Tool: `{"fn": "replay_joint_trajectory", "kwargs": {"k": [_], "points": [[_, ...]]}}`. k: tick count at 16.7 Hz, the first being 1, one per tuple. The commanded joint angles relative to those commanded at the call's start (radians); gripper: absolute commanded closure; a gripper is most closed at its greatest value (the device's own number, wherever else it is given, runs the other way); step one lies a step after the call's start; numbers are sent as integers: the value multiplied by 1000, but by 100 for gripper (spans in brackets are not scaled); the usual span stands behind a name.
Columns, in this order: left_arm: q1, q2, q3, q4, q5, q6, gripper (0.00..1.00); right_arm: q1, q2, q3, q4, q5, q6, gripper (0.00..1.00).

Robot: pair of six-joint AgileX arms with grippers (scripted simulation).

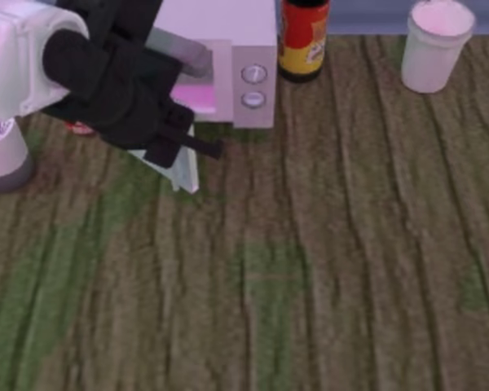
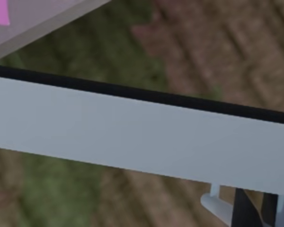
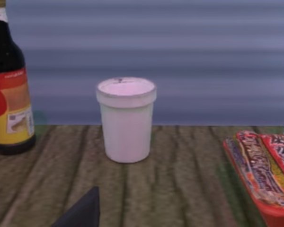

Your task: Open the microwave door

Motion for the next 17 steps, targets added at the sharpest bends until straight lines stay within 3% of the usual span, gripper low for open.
{"fn": "replay_joint_trajectory", "kwargs": {"k": [10,17], "points": [[65,-65,-61,-10,86,163,100,0,0,0,0,0,0,0],[66,-66,-62,-10,87,164,100,0,0,0,0,0,0,0]]}}
